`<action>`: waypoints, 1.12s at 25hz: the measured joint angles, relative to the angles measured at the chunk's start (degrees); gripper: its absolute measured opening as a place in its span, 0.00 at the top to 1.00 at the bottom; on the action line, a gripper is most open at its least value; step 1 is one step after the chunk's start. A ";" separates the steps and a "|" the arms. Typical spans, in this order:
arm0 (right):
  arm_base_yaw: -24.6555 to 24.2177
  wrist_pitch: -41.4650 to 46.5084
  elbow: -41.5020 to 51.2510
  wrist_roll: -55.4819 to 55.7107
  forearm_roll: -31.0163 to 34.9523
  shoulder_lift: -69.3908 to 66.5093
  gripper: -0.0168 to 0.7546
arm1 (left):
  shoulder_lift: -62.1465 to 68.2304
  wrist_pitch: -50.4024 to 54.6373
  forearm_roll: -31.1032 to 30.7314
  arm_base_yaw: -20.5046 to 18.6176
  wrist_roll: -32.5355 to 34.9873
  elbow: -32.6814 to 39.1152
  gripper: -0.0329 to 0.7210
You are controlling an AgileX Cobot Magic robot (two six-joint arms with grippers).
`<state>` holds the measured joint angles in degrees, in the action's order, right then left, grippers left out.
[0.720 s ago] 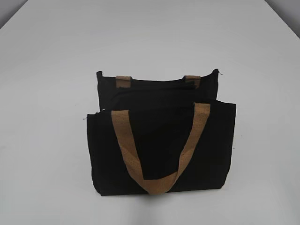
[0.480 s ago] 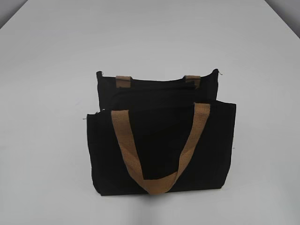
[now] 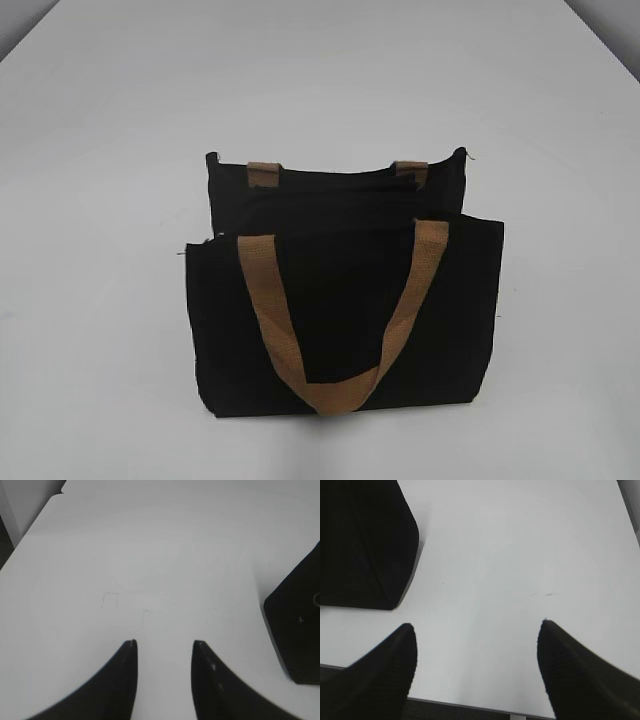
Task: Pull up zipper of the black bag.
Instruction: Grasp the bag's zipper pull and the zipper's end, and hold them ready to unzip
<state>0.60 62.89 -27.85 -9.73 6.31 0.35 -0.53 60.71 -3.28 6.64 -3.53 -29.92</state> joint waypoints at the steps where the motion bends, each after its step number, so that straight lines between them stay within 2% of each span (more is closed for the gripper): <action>1: 0.00 0.00 0.00 0.00 0.00 0.00 0.23 | 0.00 0.00 0.00 0.00 0.00 0.00 0.59; 11: 0.00 0.00 0.00 0.00 0.00 0.00 0.23 | 0.99 -1.27 0.30 0.00 0.00 -0.59 0.59; 16: 0.00 0.00 0.00 0.00 0.00 -0.17 0.23 | 8.26 -16.32 3.28 0.00 0.76 -1.58 0.55; 19: 0.00 -0.92 -0.35 0.00 0.50 -3.97 0.23 | 18.10 -24.31 8.67 0.00 5.82 -1.58 0.44; 22: 0.00 -5.65 -1.28 -1.05 2.57 -10.59 0.23 | 29.30 -31.59 15.97 0.00 9.26 -1.58 0.35; 24: 0.00 -8.82 -2.08 -2.45 4.34 -15.99 0.23 | 36.70 -36.27 19.39 0.00 10.06 -1.58 0.34; 28: 0.42 -14.61 -4.30 -7.52 9.93 -26.72 0.23 | 52.96 -45.74 20.95 0.47 10.35 -1.58 0.33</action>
<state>1.03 48.28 -32.14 -17.25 16.23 -26.37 52.43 14.97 17.67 7.11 6.82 -31.50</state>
